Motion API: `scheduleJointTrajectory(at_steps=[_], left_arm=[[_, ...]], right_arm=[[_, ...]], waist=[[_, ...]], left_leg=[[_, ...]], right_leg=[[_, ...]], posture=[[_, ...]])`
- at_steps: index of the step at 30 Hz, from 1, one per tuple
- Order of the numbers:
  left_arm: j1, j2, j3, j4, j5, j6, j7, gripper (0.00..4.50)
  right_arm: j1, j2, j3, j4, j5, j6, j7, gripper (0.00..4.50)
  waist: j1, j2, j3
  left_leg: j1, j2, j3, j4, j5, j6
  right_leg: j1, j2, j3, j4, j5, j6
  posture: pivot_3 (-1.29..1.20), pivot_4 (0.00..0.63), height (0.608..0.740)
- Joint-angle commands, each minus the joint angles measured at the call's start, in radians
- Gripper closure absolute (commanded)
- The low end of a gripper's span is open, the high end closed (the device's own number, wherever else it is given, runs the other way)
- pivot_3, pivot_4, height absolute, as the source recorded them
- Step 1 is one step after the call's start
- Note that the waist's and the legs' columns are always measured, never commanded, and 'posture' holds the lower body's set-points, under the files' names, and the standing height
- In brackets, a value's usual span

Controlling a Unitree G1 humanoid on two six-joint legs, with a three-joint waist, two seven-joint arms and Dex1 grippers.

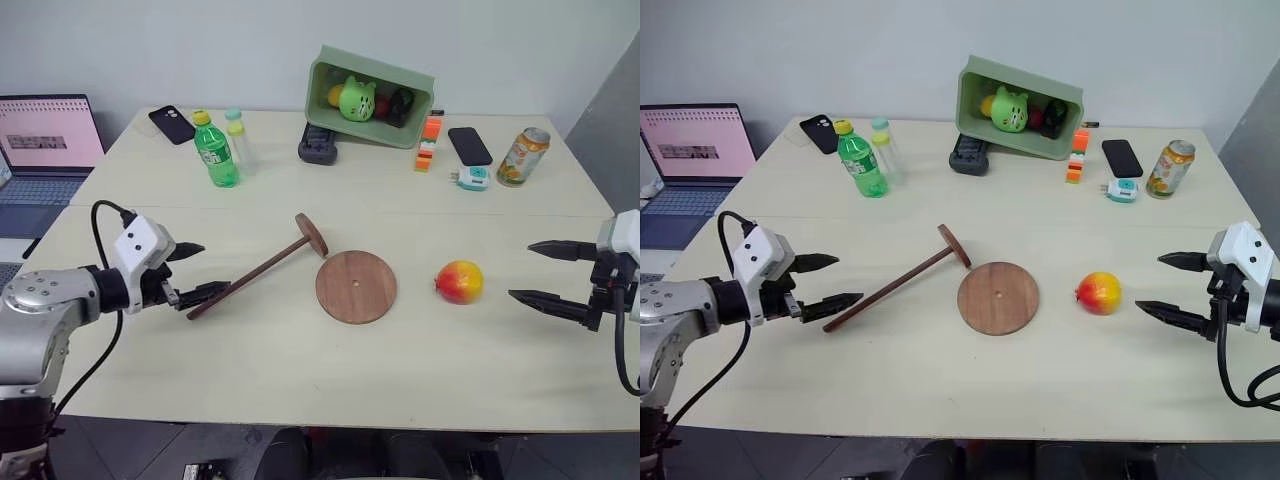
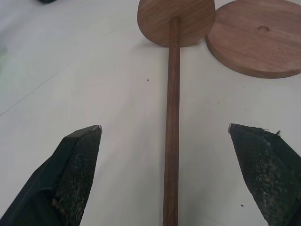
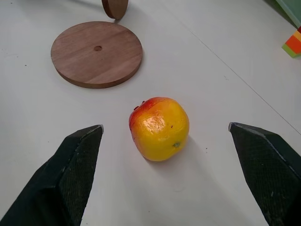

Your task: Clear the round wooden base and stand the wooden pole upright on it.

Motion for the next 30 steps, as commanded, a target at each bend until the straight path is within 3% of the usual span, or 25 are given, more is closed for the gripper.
scheduleJointTrajectory(at_steps=[1, 17, 24, 30], left_arm=[[-0.007, 0.007, 0.025, -0.016, -0.008, -0.03, -0.005, 0.01], [-0.048, 0.013, 0.01, -0.041, -0.061, -0.036, -0.053, 0.01], [-0.161, -0.023, -0.135, -0.198, -0.116, 0.012, -0.114, 0.01], [-0.269, -0.095, -0.273, -0.208, -0.095, 0.001, -0.135, 0.01]], right_arm=[[-0.007, 0.001, -0.027, -0.026, 0.007, -0.016, -0.007, 0.0], [-0.026, 0.009, -0.011, -0.029, 0.014, -0.01, -0.025, 0.0], [-0.067, 0.036, -0.002, -0.113, 0.079, 0.055, -0.084, 0.0], [-0.097, 0.111, 0.145, -0.176, 0.03, 0.037, -0.17, 0.0]], waist=[[0.0, 0.0, 0.0], [0.0, 0.0, 0.0], [0.002, 0.0, 0.0], [0.0, -0.001, 0.0]], left_leg=[[0.0, 0.0, 0.0, 0.0, 0.0, 0.0], [0.0, 0.0, 0.0, 0.0, 0.0, 0.0], [0.0, -0.001, 0.0, 0.0, 0.0, 0.0], [0.0, 0.0, 0.0, 0.001, 0.0, 0.0]], right_leg=[[0.0, 0.0, 0.0, 0.0, 0.0, 0.0], [0.0, 0.0, 0.0, 0.0, 0.0, 0.0], [0.0, 0.0, 0.0, 0.0, 0.0, 0.0], [0.0, 0.002, 0.0, 0.001, 0.0, 0.0]], posture=[[0.0, 0.15, 0.74], [0.0, 0.15, 0.74], [0.0, 0.15, 0.74], [0.0, 0.15, 0.74]])
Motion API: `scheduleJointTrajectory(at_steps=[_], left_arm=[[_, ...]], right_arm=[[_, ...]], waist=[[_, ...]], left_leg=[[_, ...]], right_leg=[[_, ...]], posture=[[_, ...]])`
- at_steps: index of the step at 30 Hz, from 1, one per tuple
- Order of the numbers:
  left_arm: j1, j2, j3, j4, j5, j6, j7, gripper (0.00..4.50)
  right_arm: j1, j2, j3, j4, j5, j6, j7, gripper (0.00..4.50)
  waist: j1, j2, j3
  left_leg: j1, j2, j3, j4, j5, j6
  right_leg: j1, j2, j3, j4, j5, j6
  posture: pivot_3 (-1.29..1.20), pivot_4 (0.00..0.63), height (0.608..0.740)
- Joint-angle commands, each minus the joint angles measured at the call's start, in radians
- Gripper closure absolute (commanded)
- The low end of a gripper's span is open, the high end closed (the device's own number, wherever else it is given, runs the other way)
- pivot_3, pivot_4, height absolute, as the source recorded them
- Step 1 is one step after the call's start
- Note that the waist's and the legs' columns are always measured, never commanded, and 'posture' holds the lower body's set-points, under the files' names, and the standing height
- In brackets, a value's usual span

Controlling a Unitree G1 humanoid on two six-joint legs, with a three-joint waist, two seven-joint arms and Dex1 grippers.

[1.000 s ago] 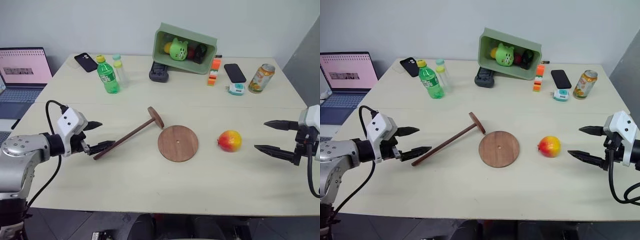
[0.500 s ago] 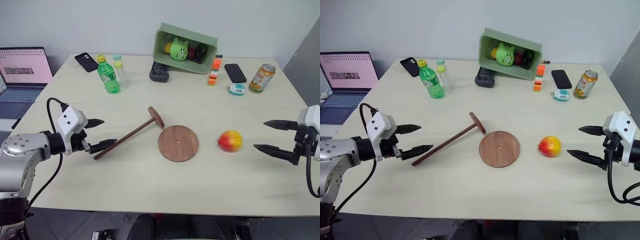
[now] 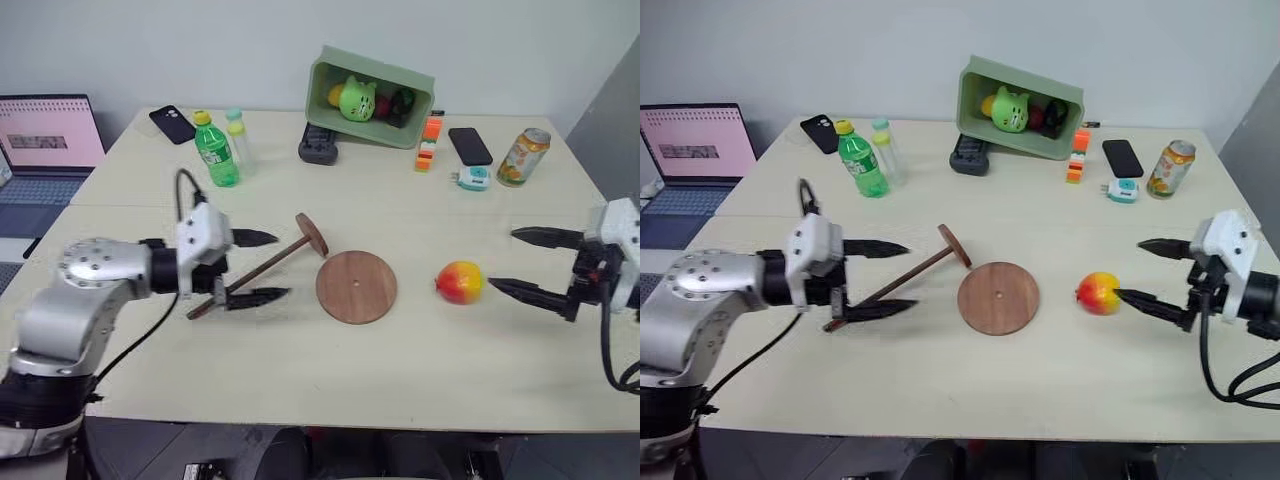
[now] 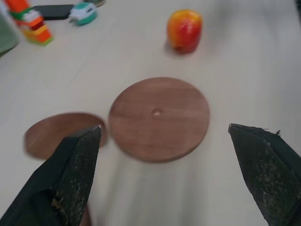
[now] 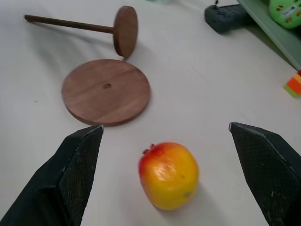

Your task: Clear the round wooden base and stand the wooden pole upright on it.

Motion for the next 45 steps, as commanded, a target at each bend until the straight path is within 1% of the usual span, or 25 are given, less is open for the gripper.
scheduleJointTrajectory(at_steps=[1, 3, 8, 12, 19, 25, 29, 32, 34, 41, 43, 45], left_arm=[[-0.063, -0.035, -0.055, -0.01, 0.007, -0.011, -0.009, 0.01], [-0.082, -0.054, -0.087, 0.005, 0.027, -0.027, -0.015, 0.01], [-0.104, -0.081, -0.131, 0.027, 0.057, -0.06, -0.029, 0.01], [-0.106, -0.09, -0.142, 0.027, 0.067, -0.068, -0.029, 0.01], [-0.1, -0.11, -0.162, 0.018, 0.083, -0.079, -0.03, 0.01], [-0.098, -0.12, -0.173, 0.024, 0.091, -0.093, -0.033, 0.01], [-0.1, -0.124, -0.173, 0.031, 0.092, -0.1, -0.038, 0.01], [-0.1, -0.129, -0.174, 0.035, 0.089, -0.105, -0.043, 0.0], [-0.1, -0.133, -0.176, 0.039, 0.089, -0.108, -0.047, 0.0], [-0.118, -0.16, -0.187, 0.068, 0.092, -0.12, -0.064, 0.0], [-0.134, -0.181, -0.192, 0.082, 0.091, -0.128, -0.064, 0.0], [-0.16, -0.223, -0.185, 0.102, 0.081, -0.12, -0.039, 0.0]], right_arm=[[-0.043, 0.035, 0.098, -0.01, -0.057, -0.028, -0.061, 0.0], [-0.081, 0.065, 0.17, 0.037, -0.119, -0.057, -0.094, 0.0], [-0.138, 0.117, 0.277, 0.142, -0.225, -0.111, -0.133, 0.0], [-0.141, 0.132, 0.297, 0.188, -0.255, -0.133, -0.131, 0.0], [-0.163, 0.152, 0.337, 0.325, -0.314, -0.185, -0.114, 0.0], [-0.178, 0.168, 0.356, 0.374, -0.322, -0.193, -0.09, 0.0], [-0.192, 0.188, 0.355, 0.392, -0.324, -0.2, -0.095, 0.0], [-0.194, 0.194, 0.355, 0.398, -0.33, -0.204, -0.096, 0.51], [-0.191, 0.196, 0.353, 0.394, -0.333, -0.203, -0.096, 0.95], [-0.17, 0.187, 0.319, 0.357, -0.329, -0.204, -0.113, 1.0], [-0.146, 0.172, 0.261, 0.316, -0.311, -0.187, -0.136, 1.0], [-0.109, 0.162, 0.163, 0.287, -0.288, -0.162, -0.176, 1.0]], waist=[[-0.001, 0.0, 0.0], [-0.002, 0.0, 0.0], [-0.002, 0.0, 0.0], [-0.002, 0.0, 0.0], [-0.002, 0.0, 0.0], [-0.002, 0.0, 0.0], [-0.002, 0.0, 0.0], [-0.002, 0.0, 0.0], [-0.002, 0.0, 0.0], [-0.002, 0.0, 0.0], [0.001, 0.0, 0.0], [0.005, 0.001, 0.0]], left_leg=[[0.0, 0.0, 0.0, 0.0, 0.0, 0.0], [0.0, 0.0, 0.0, 0.001, 0.0, 0.0], [0.0, 0.0, 0.001, 0.001, 0.0, 0.0], [-0.001, 0.0, 0.0, 0.002, 0.0, 0.0], [-0.001, 0.0, -0.001, 0.003, 0.0, 0.0], [-0.001, 0.0, -0.001, 0.003, 0.0, 0.0], [-0.001, 0.0, -0.001, 0.003, 0.0, 0.0], [-0.001, 0.0, -0.001, 0.003, 0.0, 0.0], [-0.001, 0.0, -0.001, 0.003, 0.0, 0.0], [-0.001, 0.0, -0.001, 0.004, 0.0, 0.0], [-0.002, -0.001, -0.001, 0.005, 0.0, 0.0], [-0.003, -0.001, -0.002, 0.006, 0.0, 0.0]], right_leg=[[0.0, 0.0, 0.0, 0.0, 0.0, 0.0], [0.0, 0.0, 0.001, 0.0, 0.0, 0.0], [0.0, 0.001, 0.0, 0.0, 0.0, 0.0], [0.0, 0.0, 0.0, 0.0, 0.0, 0.0], [0.0, 0.0, 0.0, 0.0, 0.0, 0.0], [0.0, 0.0, 0.0, 0.0, 0.0, 0.0], [0.0, 0.0, 0.0, 0.0, 0.0, 0.0], [0.0, 0.0, 0.0, 0.001, 0.0, 0.0], [0.0, 0.0, 0.0, 0.001, 0.0, 0.0], [0.0, 0.0, 0.0, 0.001, 0.0, 0.0], [0.0, 0.0, 0.0, 0.001, 0.0, 0.0], [0.0, 0.0, -0.001, 0.001, 0.0, 0.0]], posture=[[0.0, 0.15, 0.74], [0.0, 0.15, 0.74], [0.0, 0.15, 0.74], [0.0, 0.15, 0.74], [0.0, 0.15, 0.74], [0.0, 0.15, 0.74], [0.0, 0.15, 0.74], [0.0, 0.15, 0.74], [0.0, 0.15, 0.74], [0.0, 0.15, 0.74], [0.0, 0.15, 0.74], [0.0, 0.15, 0.74]])
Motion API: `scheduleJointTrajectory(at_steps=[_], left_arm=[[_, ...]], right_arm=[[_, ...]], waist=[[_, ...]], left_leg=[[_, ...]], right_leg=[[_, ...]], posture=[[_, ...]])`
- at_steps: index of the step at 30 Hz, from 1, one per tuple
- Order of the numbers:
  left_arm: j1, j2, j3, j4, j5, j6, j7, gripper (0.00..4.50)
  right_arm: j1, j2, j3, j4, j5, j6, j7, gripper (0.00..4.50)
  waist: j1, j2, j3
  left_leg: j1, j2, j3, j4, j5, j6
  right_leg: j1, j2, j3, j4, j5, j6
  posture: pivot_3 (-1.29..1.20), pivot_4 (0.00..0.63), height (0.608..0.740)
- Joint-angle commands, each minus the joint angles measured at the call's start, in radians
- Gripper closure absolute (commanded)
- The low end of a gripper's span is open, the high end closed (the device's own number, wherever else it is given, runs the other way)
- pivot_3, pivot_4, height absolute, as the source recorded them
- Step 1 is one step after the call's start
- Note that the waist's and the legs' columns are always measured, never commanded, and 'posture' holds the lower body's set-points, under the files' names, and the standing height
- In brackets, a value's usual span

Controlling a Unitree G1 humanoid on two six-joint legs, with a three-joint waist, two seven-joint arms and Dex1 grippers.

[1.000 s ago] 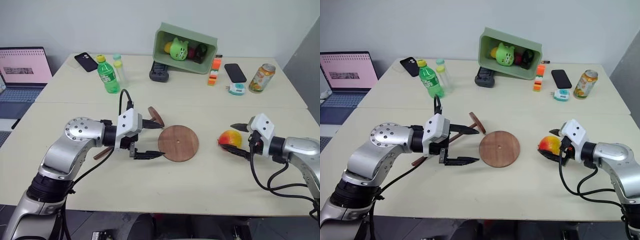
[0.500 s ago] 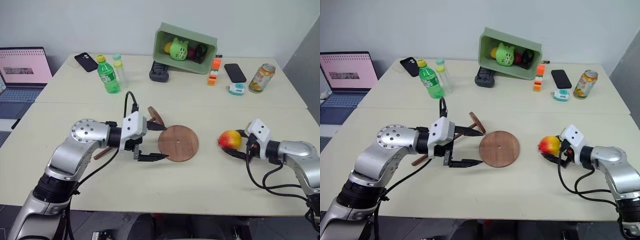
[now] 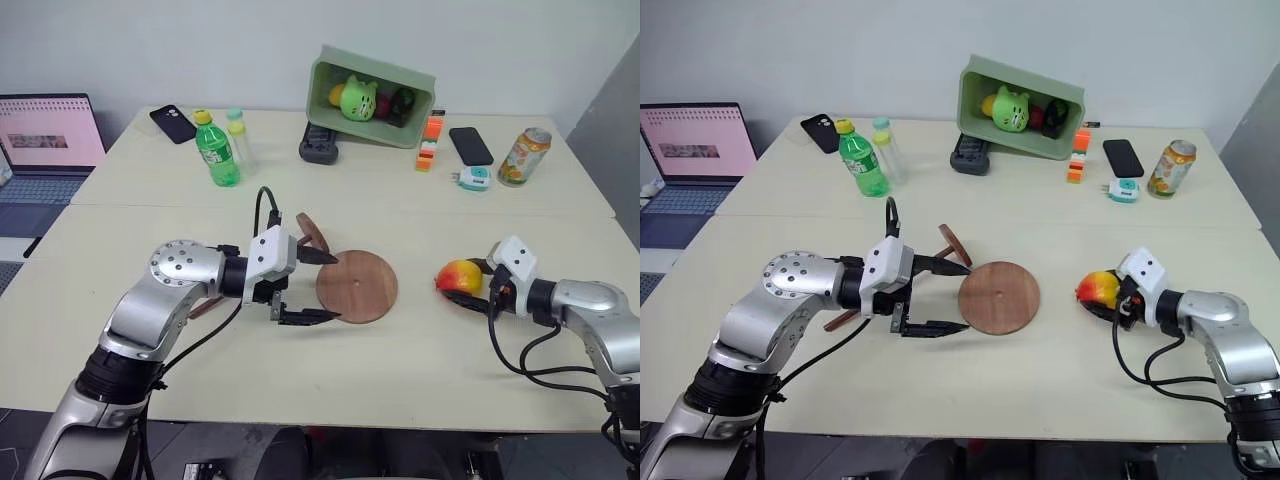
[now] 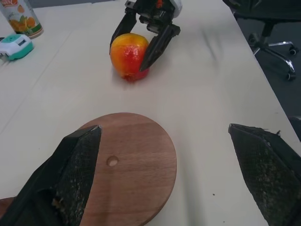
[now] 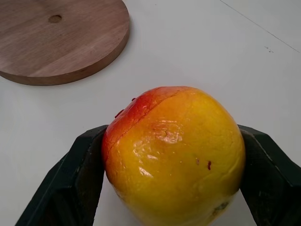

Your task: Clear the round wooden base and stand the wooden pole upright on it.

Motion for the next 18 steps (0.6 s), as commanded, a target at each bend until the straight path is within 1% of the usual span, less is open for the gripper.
scheduleJointTrajectory(at_steps=[1, 4, 6, 9, 13, 16, 18], left_arm=[[-0.055, -0.062, 0.008, 0.017, -0.021, -0.007, 0.028, 0.0], [-0.074, -0.1, -0.001, 0.021, -0.028, 0.005, 0.033, 0.0], [-0.082, -0.127, -0.031, 0.022, -0.013, -0.009, 0.028, 0.0], [-0.096, -0.155, -0.056, 0.034, 0.003, -0.021, 0.026, 0.0], [-0.109, -0.167, -0.065, 0.05, 0.01, -0.029, 0.026, 0.0], [-0.107, -0.168, -0.067, 0.051, 0.014, -0.032, 0.024, 0.0], [-0.102, -0.168, -0.065, 0.048, 0.015, -0.032, 0.026, 0.0]], right_arm=[[0.048, -0.032, -0.2, -0.071, 0.035, 0.027, -0.074, 1.0], [0.097, -0.023, -0.291, -0.043, 0.018, 0.025, -0.139, 1.0], [0.123, 0.0, -0.344, 0.015, -0.017, 0.015, -0.222, 1.0], [0.118, 0.037, -0.378, 0.114, -0.063, -0.008, -0.34, 1.01], [0.098, 0.053, -0.372, 0.177, -0.062, 0.013, -0.375, 1.04], [0.086, 0.072, -0.392, 0.167, -0.026, 0.04, -0.388, 1.04], [0.077, 0.076, -0.404, 0.154, -0.005, 0.057, -0.397, 0.34]], waist=[[0.005, 0.0, 0.0], [0.008, 0.0, 0.0], [0.007, 0.0, 0.0], [0.006, 0.0, 0.0], [-0.004, 0.001, 0.0], [-0.008, 0.002, -0.001], [-0.007, 0.002, -0.001]], left_leg=[[0.0, -0.001, 0.0, 0.001, 0.0, 0.0], [0.0, -0.002, 0.0, 0.001, 0.0, 0.0], [0.0, -0.001, 0.001, 0.001, 0.0, 0.0], [0.001, -0.001, 0.003, 0.001, 0.0, 0.0], [0.002, -0.001, 0.004, 0.001, 0.0, 0.0], [0.002, -0.001, 0.005, 0.001, 0.0, 0.0], [0.002, 0.0, 0.004, 0.001, 0.0, 0.001]], right_leg=[[0.0, -0.001, 0.0, 0.0, 0.0, 0.0], [0.0, -0.001, 0.0, 0.0, 0.0, 0.0], [0.001, -0.001, 0.0, 0.0, 0.0, 0.0], [0.002, -0.001, 0.001, 0.0, 0.0, 0.0], [0.001, -0.001, 0.002, 0.001, 0.0, 0.0], [0.001, 0.0, 0.003, 0.001, 0.0, 0.0], [0.001, 0.0, 0.002, 0.001, 0.0, 0.0]], posture=[[0.0, 0.15, 0.74], [0.0, 0.15, 0.74], [0.0, 0.15, 0.74], [0.0, 0.15, 0.74], [0.0, 0.15, 0.74], [0.0, 0.15, 0.74], [0.0, 0.15, 0.74]])
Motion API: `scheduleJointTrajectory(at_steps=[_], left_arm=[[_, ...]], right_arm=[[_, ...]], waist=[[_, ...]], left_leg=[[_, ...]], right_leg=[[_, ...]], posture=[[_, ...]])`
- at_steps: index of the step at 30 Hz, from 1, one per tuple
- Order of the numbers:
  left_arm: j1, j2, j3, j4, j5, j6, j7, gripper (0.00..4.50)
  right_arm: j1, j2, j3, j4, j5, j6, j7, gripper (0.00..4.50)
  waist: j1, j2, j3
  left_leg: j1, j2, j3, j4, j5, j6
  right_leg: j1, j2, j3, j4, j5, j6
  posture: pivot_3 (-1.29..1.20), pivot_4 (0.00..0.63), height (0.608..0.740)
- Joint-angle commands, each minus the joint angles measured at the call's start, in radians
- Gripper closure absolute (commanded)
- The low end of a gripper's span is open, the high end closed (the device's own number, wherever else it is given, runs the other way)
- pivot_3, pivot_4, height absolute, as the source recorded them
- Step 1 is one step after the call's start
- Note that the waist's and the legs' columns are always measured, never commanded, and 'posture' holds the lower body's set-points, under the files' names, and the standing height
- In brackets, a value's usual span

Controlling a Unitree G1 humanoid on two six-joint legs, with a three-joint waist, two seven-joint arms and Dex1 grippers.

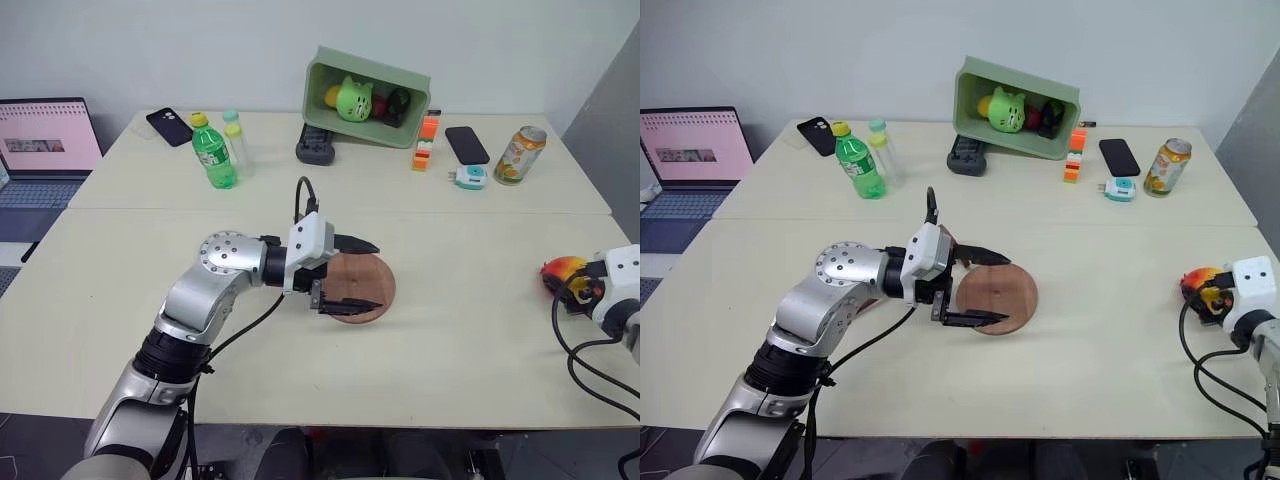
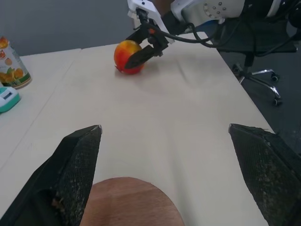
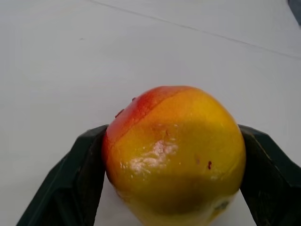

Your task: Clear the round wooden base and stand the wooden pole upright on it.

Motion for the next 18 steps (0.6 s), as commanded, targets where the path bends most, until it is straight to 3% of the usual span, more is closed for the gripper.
scheduleJointTrajectory(at_steps=[1, 2, 12, 18], left_arm=[[-0.001, 0.0, 0.007, -0.02, 0.0, -0.018, -0.001, 0.0], [0.003, 0.002, 0.009, -0.023, 0.0, -0.017, 0.001, 0.0], [0.031, 0.036, 0.047, -0.039, 0.004, 0.015, 0.04, 0.0], [0.019, 0.168, 0.172, -0.051, 0.009, 0.114, 0.117, 0.0]], right_arm=[[-0.03, 0.006, -0.058, -0.043, 0.044, 0.033, -0.024, 0.18], [-0.034, 0.005, -0.063, -0.05, 0.05, 0.038, -0.026, 0.03], [-0.021, -0.026, -0.143, -0.219, 0.085, 0.024, -0.035, 0.03], [0.05, -0.087, -0.165, -0.501, 0.27, 0.062, 0.171, 0.03]], waist=[[0.001, 0.0, 0.0], [0.002, 0.0, 0.0], [0.003, 0.001, 0.0], [0.001, 0.001, 0.0]], left_leg=[[0.0, 0.0, 0.0, 0.0, 0.0, 0.0], [0.0, 0.0, 0.0, 0.0, 0.0, 0.0], [0.0, -0.001, -0.001, 0.0, 0.0, 0.0], [0.0, 0.0, -0.004, 0.0, 0.0, 0.0]], right_leg=[[0.0, 0.0, 0.0, 0.0, 0.0, 0.0], [0.0, 0.0, 0.0, 0.0, 0.0, 0.0], [0.0, -0.001, 0.0, 0.0, 0.0, 0.0], [0.0, 0.0, 0.0, 0.0, 0.0, 0.0]], posture=[[0.0, 0.15, 0.74], [0.0, 0.15, 0.74], [0.0, 0.15, 0.74], [0.0, 0.15, 0.74]])
